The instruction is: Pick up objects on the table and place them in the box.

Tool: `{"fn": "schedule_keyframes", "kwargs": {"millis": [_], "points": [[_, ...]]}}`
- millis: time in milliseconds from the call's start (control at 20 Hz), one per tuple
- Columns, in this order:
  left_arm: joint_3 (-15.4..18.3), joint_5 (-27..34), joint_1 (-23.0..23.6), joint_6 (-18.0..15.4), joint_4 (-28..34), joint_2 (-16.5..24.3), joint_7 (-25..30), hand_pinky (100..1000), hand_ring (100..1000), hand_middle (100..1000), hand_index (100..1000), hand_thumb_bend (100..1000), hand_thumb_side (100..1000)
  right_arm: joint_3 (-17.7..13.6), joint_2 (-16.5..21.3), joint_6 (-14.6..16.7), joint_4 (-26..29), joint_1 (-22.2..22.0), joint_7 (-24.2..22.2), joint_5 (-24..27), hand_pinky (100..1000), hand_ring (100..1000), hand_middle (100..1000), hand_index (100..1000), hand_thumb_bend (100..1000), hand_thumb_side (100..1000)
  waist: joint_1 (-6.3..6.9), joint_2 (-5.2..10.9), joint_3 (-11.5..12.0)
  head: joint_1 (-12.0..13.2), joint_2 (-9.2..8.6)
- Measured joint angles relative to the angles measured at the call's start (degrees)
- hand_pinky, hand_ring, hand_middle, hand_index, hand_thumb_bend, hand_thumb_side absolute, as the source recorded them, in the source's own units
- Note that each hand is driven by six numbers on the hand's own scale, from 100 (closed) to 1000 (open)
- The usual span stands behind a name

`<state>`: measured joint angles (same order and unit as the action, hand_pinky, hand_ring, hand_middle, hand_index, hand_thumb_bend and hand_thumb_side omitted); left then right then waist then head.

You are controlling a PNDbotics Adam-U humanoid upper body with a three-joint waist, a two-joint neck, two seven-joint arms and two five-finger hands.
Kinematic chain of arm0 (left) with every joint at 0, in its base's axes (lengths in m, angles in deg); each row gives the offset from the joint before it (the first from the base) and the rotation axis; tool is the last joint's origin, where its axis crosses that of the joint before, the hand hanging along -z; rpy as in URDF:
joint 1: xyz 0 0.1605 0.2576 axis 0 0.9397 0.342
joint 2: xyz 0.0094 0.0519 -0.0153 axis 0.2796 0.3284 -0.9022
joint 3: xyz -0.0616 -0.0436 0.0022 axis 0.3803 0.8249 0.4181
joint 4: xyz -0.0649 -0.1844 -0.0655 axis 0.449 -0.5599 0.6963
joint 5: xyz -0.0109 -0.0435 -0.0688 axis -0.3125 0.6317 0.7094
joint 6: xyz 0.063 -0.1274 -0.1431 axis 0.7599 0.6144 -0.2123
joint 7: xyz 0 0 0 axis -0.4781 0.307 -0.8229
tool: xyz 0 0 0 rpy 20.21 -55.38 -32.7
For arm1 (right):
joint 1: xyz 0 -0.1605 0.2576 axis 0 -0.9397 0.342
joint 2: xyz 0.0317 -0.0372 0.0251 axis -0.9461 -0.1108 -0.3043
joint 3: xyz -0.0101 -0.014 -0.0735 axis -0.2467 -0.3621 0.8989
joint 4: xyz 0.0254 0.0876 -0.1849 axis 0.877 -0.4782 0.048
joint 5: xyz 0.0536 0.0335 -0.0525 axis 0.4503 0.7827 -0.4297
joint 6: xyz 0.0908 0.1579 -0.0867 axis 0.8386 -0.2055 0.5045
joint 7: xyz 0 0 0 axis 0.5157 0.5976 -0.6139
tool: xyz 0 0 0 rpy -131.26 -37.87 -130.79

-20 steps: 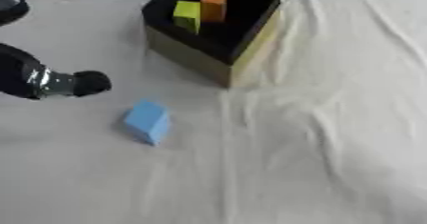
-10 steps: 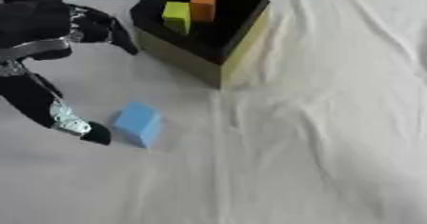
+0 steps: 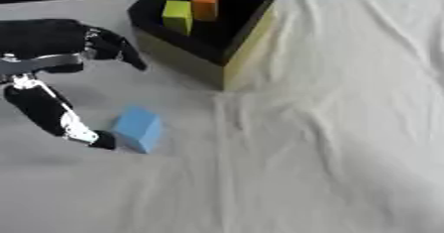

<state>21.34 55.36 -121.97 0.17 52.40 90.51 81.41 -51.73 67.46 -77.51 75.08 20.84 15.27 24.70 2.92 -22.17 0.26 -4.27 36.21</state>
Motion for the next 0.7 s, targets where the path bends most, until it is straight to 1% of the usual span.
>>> {"fn": "schedule_keyframes", "kwargs": {"millis": [400, 500, 700], "points": [[-1.3, -0.9, -1.7, -1.3, -6.7, -3.0, 1.3, 776, 822, 788, 883, 693, 542, -1.0, -0.7, -0.5, 0.0, -0.6, 1.4, 0.9, 815, 823, 710, 803, 100, 750, 0.2, -0.08, -1.0, -0.1, 0.11], [-1.5, -1.1, -1.7, -1.9, -7.4, -3.2, 1.6, 780, 823, 790, 883, 701, 543, -1.3, -0.9, -0.7, 0.0, -0.8, 1.7, 1.2, 815, 821, 708, 802, 100, 748, 0.25, -0.15, -1.1, -0.8, 0.1], [-2.0, -2.1, -1.7, -2.8, -7.6, -3.2, 2.3, 793, 820, 796, 884, 703, 538, -1.7, -0.9, -1.1, 0.0, -0.9, 2.5, 1.7, 815, 820, 707, 801, 100, 749, 0.54, -0.3, -1.2, -3.2, 0.0]]}}
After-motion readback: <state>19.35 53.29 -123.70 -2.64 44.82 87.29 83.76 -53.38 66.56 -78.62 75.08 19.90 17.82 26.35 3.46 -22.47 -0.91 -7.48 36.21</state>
